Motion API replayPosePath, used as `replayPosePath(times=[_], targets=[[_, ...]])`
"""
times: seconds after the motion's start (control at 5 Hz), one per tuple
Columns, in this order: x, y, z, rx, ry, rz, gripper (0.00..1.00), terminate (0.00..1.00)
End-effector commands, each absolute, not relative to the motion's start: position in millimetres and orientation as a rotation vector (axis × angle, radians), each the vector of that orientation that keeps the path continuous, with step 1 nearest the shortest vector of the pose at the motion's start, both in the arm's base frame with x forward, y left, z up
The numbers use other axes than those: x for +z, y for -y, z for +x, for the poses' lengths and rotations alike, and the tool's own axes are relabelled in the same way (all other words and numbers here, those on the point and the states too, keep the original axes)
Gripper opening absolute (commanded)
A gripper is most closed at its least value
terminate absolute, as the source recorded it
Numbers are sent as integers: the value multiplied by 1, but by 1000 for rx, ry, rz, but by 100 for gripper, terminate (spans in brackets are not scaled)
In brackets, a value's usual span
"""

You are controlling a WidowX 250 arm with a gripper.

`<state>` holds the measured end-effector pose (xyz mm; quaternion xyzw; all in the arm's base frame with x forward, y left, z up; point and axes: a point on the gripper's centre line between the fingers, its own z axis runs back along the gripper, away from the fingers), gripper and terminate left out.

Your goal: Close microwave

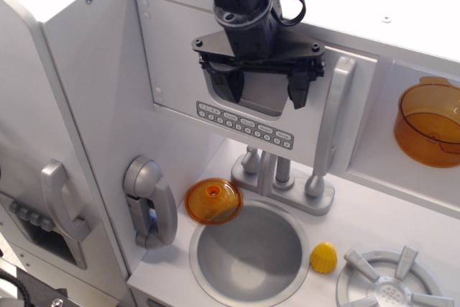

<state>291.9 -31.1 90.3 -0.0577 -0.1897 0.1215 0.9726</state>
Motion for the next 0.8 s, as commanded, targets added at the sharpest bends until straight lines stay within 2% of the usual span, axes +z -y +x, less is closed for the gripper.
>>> replayPosePath(times=[0.0,0.2,0.4,0.6], targets=[[98,7,242,148,302,-123,100,0],[90,-17,197,0,184,-109,100,0],[90,-25,164,-23,76,-102,100,0],[87,-23,167,17,13,-70,100,0]])
